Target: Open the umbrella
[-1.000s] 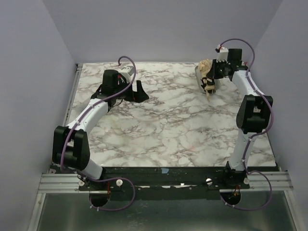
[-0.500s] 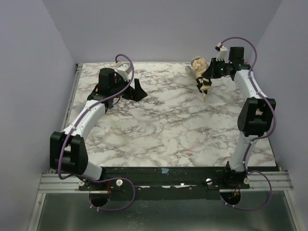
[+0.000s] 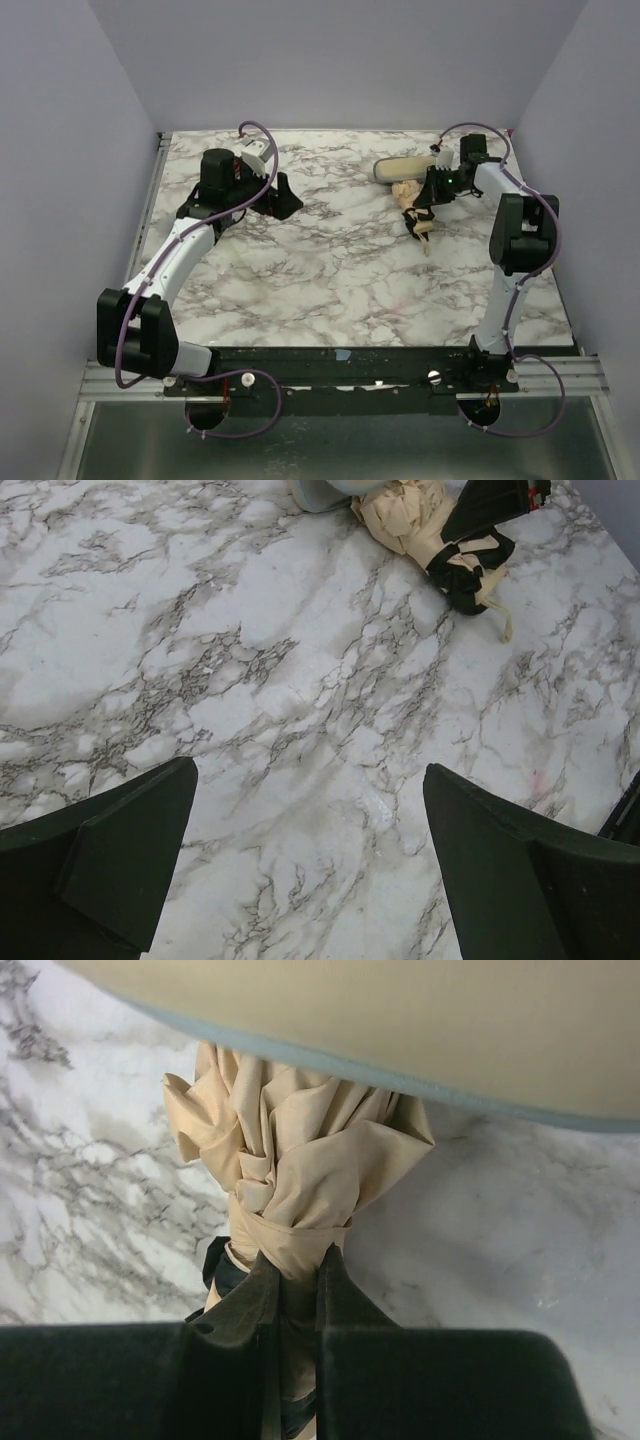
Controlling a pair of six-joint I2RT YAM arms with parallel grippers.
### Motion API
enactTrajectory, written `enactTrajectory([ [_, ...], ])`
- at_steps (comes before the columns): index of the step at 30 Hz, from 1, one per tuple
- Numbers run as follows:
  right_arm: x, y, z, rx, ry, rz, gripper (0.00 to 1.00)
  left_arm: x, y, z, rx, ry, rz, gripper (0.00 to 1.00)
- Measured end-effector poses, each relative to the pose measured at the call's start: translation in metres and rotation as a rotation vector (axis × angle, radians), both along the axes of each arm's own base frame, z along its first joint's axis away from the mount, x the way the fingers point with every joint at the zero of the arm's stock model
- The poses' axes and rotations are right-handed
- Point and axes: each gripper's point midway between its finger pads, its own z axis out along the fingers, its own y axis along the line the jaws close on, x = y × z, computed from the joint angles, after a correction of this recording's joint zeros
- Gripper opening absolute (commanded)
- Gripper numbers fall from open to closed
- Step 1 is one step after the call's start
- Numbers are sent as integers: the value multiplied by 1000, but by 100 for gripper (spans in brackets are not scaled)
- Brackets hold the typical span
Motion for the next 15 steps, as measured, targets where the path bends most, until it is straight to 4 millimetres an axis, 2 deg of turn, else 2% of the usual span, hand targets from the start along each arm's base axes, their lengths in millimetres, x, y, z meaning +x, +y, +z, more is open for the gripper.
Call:
enactTrajectory([
  [2, -6, 2, 8, 10, -15, 24, 0, -5, 1, 0, 13, -25, -17, 99],
  [5, -19, 11, 34, 53, -54, 64, 0, -15, 2, 6, 43, -106, -76, 99],
  [11, -44, 38, 116, 169, -207, 130, 0, -34, -5, 35, 85, -322, -242, 99],
  [15, -62, 70, 162, 292, -272, 124, 0, -46, -16, 50, 88, -413, -318, 98],
])
